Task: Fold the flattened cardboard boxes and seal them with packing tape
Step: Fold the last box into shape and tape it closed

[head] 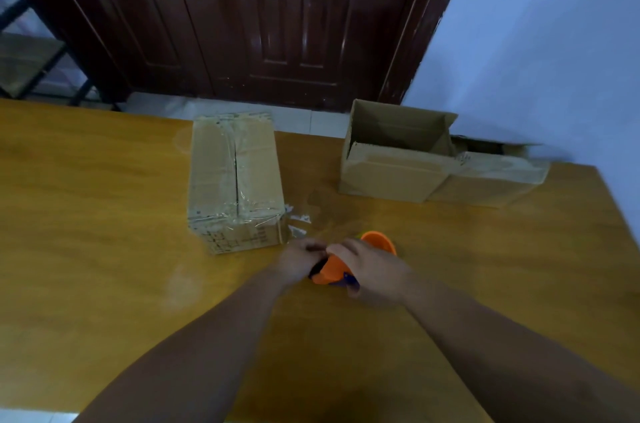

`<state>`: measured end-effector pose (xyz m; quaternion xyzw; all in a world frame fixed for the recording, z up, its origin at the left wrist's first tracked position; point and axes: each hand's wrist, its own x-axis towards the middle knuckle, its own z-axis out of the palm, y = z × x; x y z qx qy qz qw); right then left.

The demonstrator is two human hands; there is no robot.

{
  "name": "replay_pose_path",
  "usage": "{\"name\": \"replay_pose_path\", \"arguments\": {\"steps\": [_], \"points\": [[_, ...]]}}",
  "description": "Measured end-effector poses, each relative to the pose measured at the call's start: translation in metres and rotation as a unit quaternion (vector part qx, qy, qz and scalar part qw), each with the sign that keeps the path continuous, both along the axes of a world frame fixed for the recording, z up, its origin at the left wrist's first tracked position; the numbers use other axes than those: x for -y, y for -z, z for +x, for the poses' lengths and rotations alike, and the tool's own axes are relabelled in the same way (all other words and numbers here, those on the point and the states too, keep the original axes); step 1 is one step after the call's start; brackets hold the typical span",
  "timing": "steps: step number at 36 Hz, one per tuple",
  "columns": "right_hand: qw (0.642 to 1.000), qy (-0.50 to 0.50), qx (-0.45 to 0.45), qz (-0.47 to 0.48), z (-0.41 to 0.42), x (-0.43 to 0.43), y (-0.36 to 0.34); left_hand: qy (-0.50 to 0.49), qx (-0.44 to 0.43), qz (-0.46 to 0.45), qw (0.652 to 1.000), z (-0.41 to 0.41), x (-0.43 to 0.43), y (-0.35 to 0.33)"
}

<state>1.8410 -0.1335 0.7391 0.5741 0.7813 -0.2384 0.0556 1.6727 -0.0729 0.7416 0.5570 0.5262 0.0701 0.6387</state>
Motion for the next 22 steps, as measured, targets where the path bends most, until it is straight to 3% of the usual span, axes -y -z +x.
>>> {"name": "replay_pose_path", "arguments": {"steps": [9, 12, 15, 22], "points": [[0.995, 0.084, -0.006, 0.059, 0.005, 0.019, 0.013, 0.059, -0.042, 0.023, 0.997, -0.008, 0.004, 0.007], [0.984, 0.155, 0.026, 0.086, 0.008, 0.027, 0.02, 0.05, -0.079, 0.074, 0.993, -0.006, 0.008, 0.012], [0.975, 0.217, 0.032, 0.038, 0.013, 0.03, 0.028, 0.035, -0.126, 0.15, 0.98, -0.003, 0.009, 0.014], [0.99, 0.12, 0.072, -0.002, 0.015, 0.024, 0.023, 0.052, -0.185, 0.233, 0.953, -0.002, 0.011, 0.008]]}}
